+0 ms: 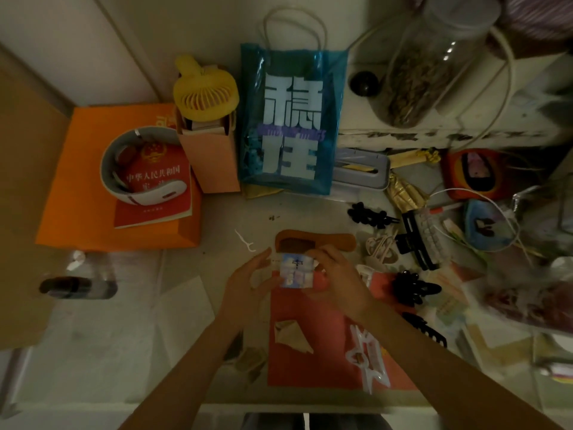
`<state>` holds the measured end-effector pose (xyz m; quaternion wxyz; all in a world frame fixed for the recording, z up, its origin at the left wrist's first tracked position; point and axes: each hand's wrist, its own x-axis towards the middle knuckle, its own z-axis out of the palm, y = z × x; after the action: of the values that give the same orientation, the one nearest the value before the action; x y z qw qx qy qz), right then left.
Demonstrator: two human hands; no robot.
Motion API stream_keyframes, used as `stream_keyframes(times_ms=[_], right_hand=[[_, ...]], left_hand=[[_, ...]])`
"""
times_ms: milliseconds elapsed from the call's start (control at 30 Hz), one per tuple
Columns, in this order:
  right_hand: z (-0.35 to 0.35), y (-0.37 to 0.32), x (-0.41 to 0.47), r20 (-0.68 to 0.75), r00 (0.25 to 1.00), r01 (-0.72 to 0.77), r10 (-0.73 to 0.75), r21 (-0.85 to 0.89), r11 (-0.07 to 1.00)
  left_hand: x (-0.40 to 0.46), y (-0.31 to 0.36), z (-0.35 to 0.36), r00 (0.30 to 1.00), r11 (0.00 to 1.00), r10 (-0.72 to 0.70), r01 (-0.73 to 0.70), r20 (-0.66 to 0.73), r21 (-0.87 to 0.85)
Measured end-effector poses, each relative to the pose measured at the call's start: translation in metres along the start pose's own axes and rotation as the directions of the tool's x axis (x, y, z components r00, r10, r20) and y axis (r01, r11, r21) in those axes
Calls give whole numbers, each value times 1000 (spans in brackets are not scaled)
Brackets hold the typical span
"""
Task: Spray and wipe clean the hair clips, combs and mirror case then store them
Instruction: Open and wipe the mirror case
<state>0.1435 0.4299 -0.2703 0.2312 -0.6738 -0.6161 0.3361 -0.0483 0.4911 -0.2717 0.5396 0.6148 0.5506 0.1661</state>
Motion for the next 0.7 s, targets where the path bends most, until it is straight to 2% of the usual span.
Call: stream_keyframes(times_ms=[100, 233, 367, 567, 633, 700], right_hand=[[-24, -16, -5, -51, 994, 98, -95, 45, 994], [-56, -37, -10, -81, 983, 165, -164, 15, 986], [-83, -51, -15, -78, 972, 222, -223, -16, 975], [-104, -62, -24, -209, 954, 213, -215, -29, 977], [-107, -69, -27, -264, 949, 187, -173, 28, 982], [-109, -78, -33, -331, 941, 132, -74, 156, 979]], left_hand=[[0, 34, -14, 995, 997, 79, -80, 61, 18], [-2, 73, -25, 974, 983, 176, -181, 142, 24], [-4, 104, -29, 962, 980, 196, -195, 188, -23], [-18, 141, -27, 972, 969, 219, -206, 90, -133], [-24, 151, -25, 965, 957, 261, -254, 31, -141], [-28, 161, -23, 961, 944, 273, -275, -38, -181]])
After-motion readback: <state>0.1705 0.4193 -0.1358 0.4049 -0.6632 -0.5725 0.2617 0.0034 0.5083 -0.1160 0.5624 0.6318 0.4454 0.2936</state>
